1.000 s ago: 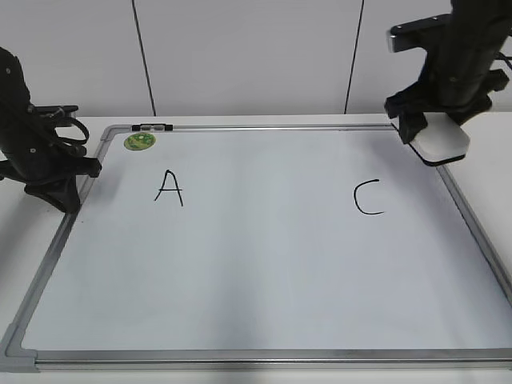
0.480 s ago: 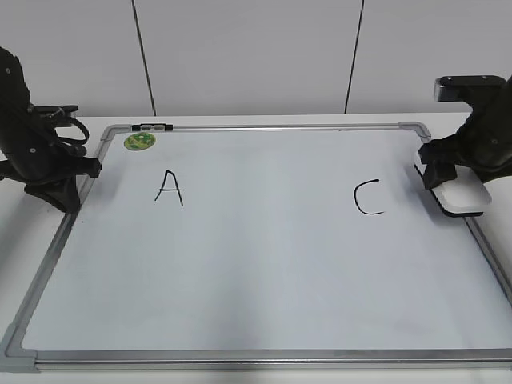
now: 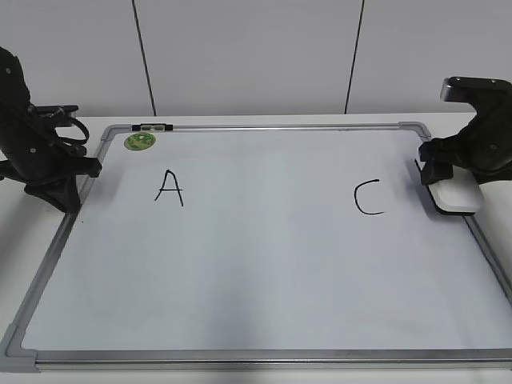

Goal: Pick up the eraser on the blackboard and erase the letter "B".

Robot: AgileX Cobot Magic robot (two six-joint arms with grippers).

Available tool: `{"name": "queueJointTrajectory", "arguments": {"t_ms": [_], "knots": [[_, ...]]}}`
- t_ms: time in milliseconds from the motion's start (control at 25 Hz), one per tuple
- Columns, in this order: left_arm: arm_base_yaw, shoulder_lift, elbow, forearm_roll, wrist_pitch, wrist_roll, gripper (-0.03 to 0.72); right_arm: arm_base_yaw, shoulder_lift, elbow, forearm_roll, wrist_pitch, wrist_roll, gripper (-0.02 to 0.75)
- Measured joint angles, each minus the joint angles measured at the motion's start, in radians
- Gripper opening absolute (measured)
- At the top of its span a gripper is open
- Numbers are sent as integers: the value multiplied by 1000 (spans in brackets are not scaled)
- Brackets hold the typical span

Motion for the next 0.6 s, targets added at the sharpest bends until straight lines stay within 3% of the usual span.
{"name": "queueJointTrajectory", "arguments": {"t_ms": [600], "knots": [[0,0,0,0,0,0,46,0,56,2,2,7,-2,531]]}}
